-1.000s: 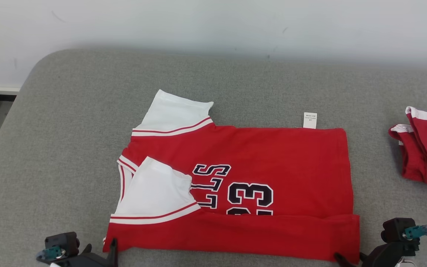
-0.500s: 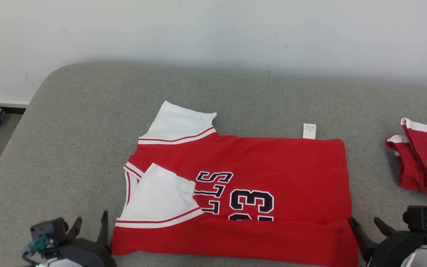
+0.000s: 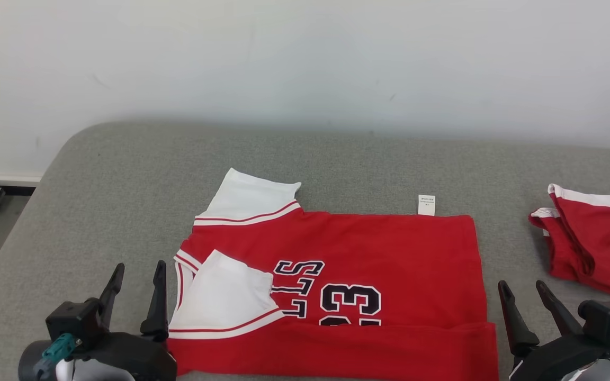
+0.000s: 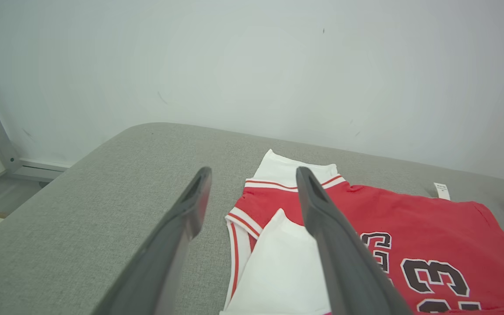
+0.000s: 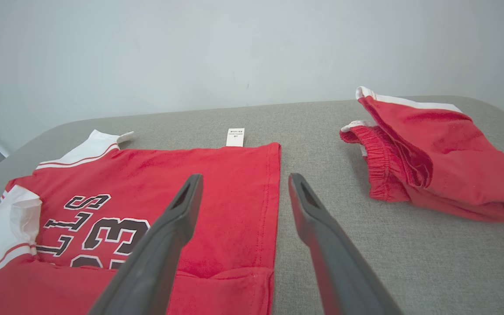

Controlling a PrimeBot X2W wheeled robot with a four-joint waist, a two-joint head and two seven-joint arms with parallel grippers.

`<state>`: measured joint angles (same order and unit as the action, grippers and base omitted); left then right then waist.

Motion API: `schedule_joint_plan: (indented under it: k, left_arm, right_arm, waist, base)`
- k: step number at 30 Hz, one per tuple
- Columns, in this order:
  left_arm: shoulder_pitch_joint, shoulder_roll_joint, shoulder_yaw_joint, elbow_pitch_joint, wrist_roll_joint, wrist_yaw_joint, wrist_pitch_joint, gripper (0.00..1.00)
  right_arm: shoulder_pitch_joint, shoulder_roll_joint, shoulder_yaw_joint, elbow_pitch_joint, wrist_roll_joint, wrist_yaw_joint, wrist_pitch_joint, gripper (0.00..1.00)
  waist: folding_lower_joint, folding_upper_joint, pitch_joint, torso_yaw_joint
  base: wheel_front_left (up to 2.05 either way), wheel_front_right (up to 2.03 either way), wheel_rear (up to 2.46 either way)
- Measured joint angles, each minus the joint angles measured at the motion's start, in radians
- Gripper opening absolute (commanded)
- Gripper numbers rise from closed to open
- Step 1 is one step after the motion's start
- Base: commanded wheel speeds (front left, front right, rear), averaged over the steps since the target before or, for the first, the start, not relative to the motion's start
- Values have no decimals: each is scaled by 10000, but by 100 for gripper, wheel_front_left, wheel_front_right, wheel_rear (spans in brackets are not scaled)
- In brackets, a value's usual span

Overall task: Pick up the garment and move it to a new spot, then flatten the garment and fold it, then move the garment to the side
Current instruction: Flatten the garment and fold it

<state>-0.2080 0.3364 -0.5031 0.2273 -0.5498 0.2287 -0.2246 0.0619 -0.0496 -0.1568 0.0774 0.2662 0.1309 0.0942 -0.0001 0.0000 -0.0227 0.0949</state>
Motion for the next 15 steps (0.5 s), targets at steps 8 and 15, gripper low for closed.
schedule_joint_plan:
  k: [8, 15]
  left_arm:
    - [110, -123, 12, 426, 188, -178, -272, 100]
    - [277, -144, 109, 731, 174, -280, -324, 100]
  right_arm:
    - [-503, -2, -307, 771, -236, 0, -1390, 100]
    - [-819, 2, -299, 1553, -412, 0, -2004, 100]
  waist:
    - [0, 0, -156, -309]
    - [0, 0, -193, -597]
  base:
    - [0, 0, 0]
    - [0, 0, 0]
